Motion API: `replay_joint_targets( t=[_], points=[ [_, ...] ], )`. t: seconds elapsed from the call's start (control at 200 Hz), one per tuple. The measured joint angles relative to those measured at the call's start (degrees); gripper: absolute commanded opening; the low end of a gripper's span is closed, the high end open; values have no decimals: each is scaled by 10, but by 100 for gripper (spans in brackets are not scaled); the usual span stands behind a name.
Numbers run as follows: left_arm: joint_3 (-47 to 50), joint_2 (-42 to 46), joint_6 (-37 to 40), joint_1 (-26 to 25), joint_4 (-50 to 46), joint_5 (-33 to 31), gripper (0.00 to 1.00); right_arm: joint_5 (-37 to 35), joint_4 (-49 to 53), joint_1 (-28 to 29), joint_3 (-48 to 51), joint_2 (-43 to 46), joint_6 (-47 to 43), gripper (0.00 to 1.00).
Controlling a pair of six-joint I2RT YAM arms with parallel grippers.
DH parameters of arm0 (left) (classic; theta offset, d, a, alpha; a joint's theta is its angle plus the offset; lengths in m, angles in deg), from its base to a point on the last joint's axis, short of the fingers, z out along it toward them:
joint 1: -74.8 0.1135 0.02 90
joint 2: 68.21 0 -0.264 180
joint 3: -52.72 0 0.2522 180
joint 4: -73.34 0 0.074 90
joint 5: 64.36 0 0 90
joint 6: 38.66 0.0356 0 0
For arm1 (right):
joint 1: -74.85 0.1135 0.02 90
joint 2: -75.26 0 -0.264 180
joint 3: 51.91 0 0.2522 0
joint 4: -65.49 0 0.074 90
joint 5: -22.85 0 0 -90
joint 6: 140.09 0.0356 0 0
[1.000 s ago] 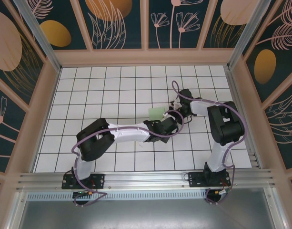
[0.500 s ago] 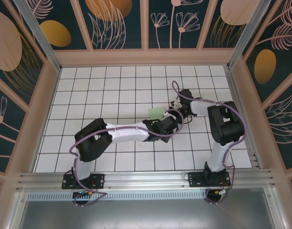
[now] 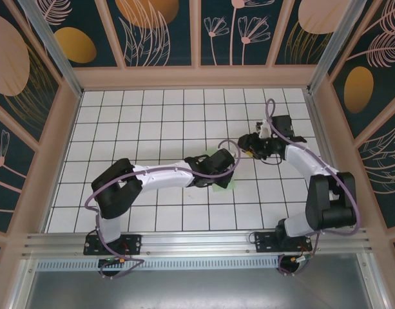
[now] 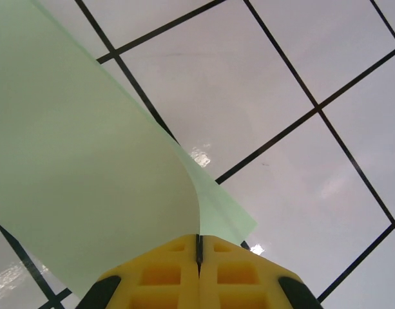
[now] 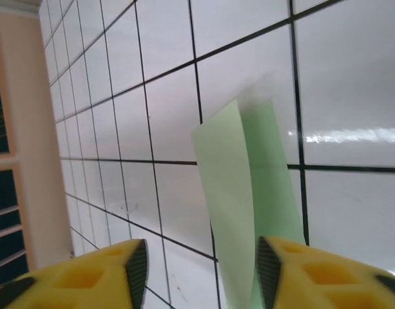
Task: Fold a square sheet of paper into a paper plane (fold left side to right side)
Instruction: Fold the triangle a second time at the center of the table.
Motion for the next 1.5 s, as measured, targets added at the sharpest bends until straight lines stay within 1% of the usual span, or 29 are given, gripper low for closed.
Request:
replay_joint_targets(
  t=[0.065,0.11,0.19,0.33,0.46,0.616,0.761,0.981,1.241,1.496],
  points=[
    [13,4,-7,10,12,20,0,7,-11,-4,38,21,6,19],
    [20,5,-11,15,20,31,0,13,-17,-3,62,29,10,14],
    [35,9,-21,25,37,53,0,21,-30,6,106,33,20,11],
    [48,14,-35,37,54,79,0,25,-60,45,164,31,45,9],
    [51,17,-46,39,66,93,0,21,-84,78,176,14,63,9],
    [56,20,-54,41,72,100,0,9,-111,101,177,-15,79,9],
    [57,21,-57,44,75,100,0,-9,-112,118,175,-49,81,9],
    [62,22,-53,53,75,107,0,-23,-97,123,162,-69,75,9],
    [64,22,-10,67,65,124,0,-33,-83,126,155,-70,59,9],
    [65,22,34,71,48,101,1,-33,-80,126,153,-71,50,9]
  ],
)
